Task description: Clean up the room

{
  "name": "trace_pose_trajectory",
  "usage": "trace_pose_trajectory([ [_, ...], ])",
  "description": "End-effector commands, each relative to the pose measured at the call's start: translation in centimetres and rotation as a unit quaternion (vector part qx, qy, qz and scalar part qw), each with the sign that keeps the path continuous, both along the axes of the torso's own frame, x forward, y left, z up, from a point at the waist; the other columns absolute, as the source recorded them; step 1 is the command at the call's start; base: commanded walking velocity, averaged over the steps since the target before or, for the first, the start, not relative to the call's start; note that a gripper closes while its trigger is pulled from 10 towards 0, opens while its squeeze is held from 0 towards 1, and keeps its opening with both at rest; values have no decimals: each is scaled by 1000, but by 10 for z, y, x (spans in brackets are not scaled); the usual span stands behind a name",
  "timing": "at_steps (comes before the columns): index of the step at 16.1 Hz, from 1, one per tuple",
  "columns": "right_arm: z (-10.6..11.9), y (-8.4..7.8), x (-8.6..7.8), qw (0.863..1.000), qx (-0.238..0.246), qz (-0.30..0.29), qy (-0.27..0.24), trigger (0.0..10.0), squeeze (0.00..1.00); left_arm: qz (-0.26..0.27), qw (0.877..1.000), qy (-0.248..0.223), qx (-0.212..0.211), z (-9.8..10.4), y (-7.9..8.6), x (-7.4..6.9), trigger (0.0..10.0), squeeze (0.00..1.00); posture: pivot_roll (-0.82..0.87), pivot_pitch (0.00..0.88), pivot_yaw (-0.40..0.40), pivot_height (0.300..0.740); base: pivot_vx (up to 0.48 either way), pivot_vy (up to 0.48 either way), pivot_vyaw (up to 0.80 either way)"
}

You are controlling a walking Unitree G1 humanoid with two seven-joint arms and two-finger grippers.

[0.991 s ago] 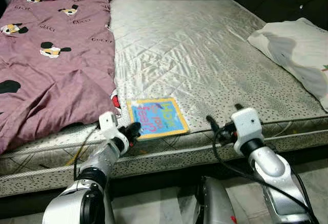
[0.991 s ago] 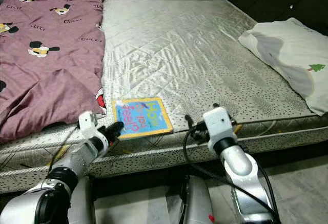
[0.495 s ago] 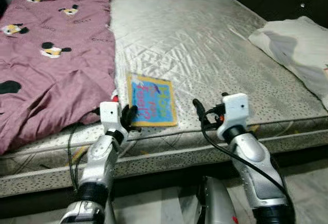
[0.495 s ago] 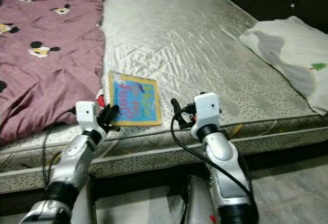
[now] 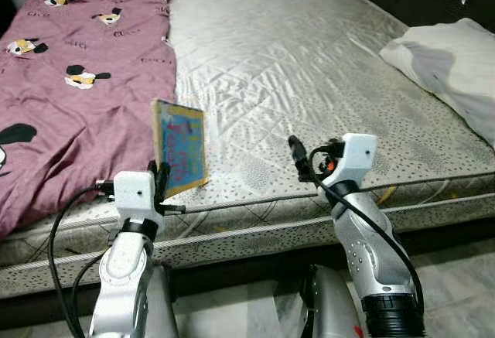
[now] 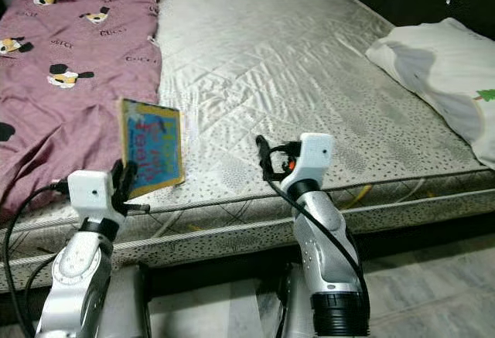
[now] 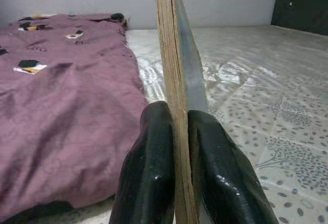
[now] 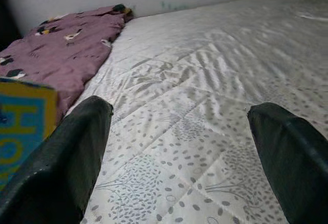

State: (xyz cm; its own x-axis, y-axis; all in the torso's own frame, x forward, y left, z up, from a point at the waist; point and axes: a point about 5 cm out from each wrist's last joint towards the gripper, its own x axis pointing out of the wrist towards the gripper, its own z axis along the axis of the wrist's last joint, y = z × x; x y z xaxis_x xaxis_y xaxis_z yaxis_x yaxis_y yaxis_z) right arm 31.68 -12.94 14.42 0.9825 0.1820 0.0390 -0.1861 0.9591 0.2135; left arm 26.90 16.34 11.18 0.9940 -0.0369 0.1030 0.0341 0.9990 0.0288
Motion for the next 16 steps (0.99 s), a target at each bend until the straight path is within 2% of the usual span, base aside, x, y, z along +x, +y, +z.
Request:
trace_pose_trajectory([
  [1,2,-1,2,1000,7,-3,-1,10000,0,4,1000,-2,12,5,-2,-2,0,0,32,0,-25,496,0,0,0],
  [6,5,-4,4,1000,14,-7,-9,10000,0,0,1000,-12,17,16,-8,1,0,0,30,0,-24,500,0,0,0],
  [16,13,-10,12,1000,12,-16,-23,10000,0,-16,1000,8,-1,12,-18,4,0,0,15,0,-22,608,0,0,0],
])
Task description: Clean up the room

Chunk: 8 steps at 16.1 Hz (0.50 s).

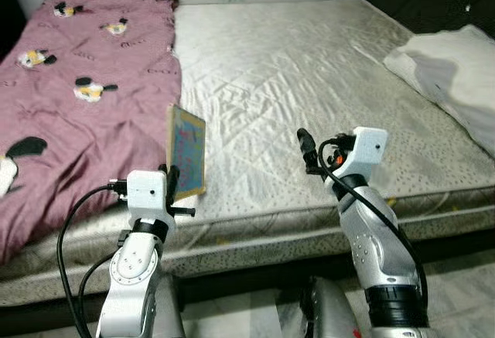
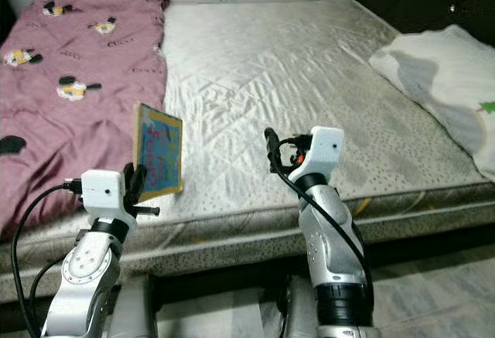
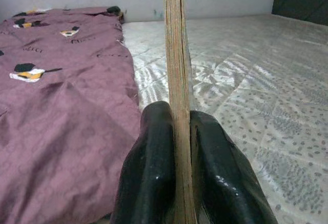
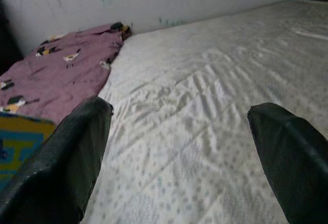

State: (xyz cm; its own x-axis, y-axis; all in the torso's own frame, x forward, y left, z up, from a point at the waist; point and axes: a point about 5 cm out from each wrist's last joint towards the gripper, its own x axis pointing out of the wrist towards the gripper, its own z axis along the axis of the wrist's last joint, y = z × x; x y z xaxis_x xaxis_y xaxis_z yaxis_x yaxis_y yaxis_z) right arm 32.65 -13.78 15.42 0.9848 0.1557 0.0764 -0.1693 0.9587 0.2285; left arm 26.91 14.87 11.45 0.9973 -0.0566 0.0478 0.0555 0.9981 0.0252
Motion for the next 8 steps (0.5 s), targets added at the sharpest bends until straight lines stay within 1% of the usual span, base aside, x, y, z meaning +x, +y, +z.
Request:
trace_pose_trajectory([
  [1,4,-3,3,1000,1,-6,-7,10000,0,-8,1000,-19,-1,9,-4,4,0,0,14,0,-21,618,0,0,0],
  [3,4,-5,4,1000,-1,-12,-7,10000,0,-12,1000,-18,-3,9,-4,6,0,0,11,0,-20,643,0,0,0],
  [4,3,-6,4,1000,-2,-14,-6,10000,0,-16,1000,-16,-5,10,-6,7,0,0,12,0,-18,663,0,0,0],
  [8,1,-6,5,1000,-6,-21,-5,10000,0,-20,1000,-11,-6,10,-8,9,0,0,17,0,-11,718,0,0,0],
])
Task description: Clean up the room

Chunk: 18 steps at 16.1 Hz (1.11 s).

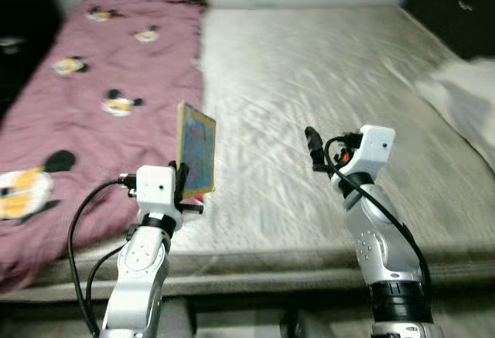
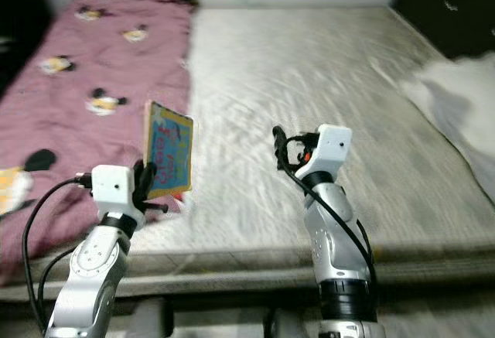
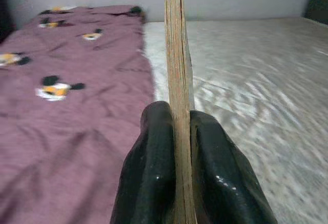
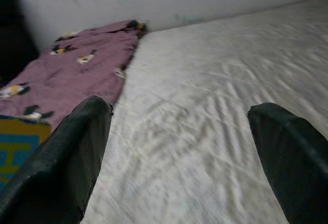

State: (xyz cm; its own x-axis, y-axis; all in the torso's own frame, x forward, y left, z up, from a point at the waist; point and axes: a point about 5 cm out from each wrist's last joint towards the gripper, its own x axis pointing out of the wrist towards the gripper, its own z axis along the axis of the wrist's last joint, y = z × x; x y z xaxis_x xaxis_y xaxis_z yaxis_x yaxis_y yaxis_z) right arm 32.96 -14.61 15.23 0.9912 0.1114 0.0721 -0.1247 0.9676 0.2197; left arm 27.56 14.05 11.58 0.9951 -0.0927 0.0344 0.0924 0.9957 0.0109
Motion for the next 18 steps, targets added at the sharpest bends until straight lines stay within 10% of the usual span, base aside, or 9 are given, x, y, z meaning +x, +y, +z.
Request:
trace_pose_trajectory([
  [1,3,1,2,1000,-3,0,-7,10000,0,-3,1000,-18,0,9,0,3,0,0,17,0,-11,733,0,0,0],
  [7,1,-1,3,1000,-7,-8,-6,10000,0,-18,1000,-9,-10,9,-5,5,235,0,17,0,-7,740,0,0,0],
  [10,-1,-2,2,1000,-12,-9,-6,10000,0,-22,1000,-2,-13,8,-8,5,10000,0,19,0,-6,740,0,0,0],
  [18,-7,-4,1,999,-33,-22,5,10000,0,21,999,13,-25,3,3,5,10000,0,20,0,-6,740,0,0,0],
])
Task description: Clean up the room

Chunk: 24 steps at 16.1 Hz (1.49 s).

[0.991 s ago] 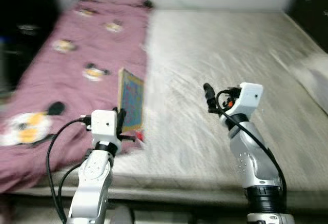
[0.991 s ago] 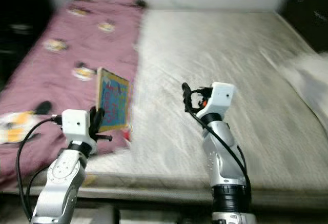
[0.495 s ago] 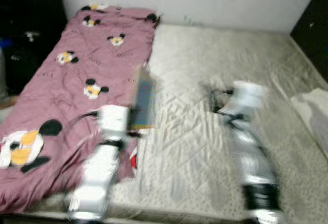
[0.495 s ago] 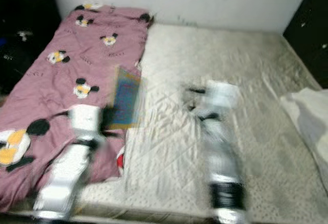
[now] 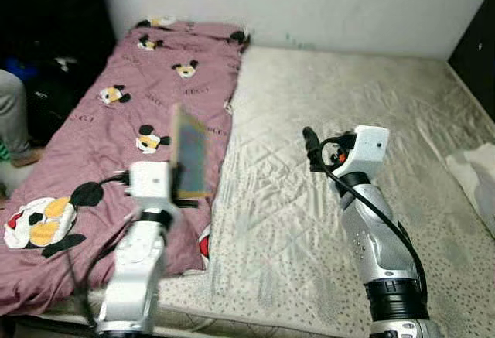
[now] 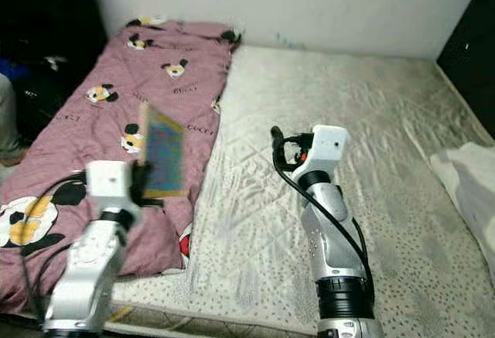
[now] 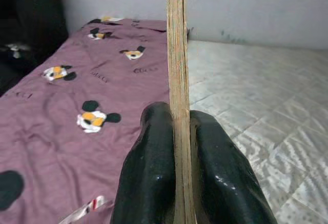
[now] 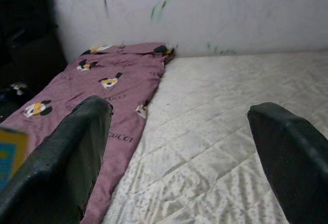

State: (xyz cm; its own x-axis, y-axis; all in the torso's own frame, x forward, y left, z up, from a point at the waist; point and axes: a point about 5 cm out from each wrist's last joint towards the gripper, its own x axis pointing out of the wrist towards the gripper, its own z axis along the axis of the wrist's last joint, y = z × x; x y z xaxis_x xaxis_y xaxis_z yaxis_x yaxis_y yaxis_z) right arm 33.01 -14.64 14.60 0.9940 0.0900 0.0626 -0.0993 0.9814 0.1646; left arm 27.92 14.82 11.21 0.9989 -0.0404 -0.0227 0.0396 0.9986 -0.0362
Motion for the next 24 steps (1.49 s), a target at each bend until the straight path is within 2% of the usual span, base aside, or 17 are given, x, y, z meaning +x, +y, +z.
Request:
trace_pose_trajectory([
  [1,-3,-3,-1,1000,-4,-9,5,10000,0,-7,1000,-14,2,5,-4,0,10000,0,22,0,-7,740,0,0,0],
  [3,-5,0,-1,1000,-4,-7,11,10000,0,-10,1000,-14,14,5,-7,0,10000,0,24,0,-11,740,0,0,-303],
  [6,-3,0,-1,1000,-7,-7,8,10000,0,-21,1000,-16,9,6,-12,-1,10000,0,22,0,-16,740,0,0,-717],
  [16,-1,1,1,1000,-20,-10,2,10000,0,-31,999,-12,0,4,-17,-2,10000,0,22,0,-23,740,0,0,0],
  [21,0,1,2,1000,-19,-12,2,10000,0,-34,999,-11,-5,5,-17,-1,10000,0,20,0,-21,740,0,-258,-464],
  [24,0,1,3,1000,-21,-11,1,10000,0,-35,999,-11,-6,4,-18,0,10000,0,19,0,-22,740,0,-282,0],
])
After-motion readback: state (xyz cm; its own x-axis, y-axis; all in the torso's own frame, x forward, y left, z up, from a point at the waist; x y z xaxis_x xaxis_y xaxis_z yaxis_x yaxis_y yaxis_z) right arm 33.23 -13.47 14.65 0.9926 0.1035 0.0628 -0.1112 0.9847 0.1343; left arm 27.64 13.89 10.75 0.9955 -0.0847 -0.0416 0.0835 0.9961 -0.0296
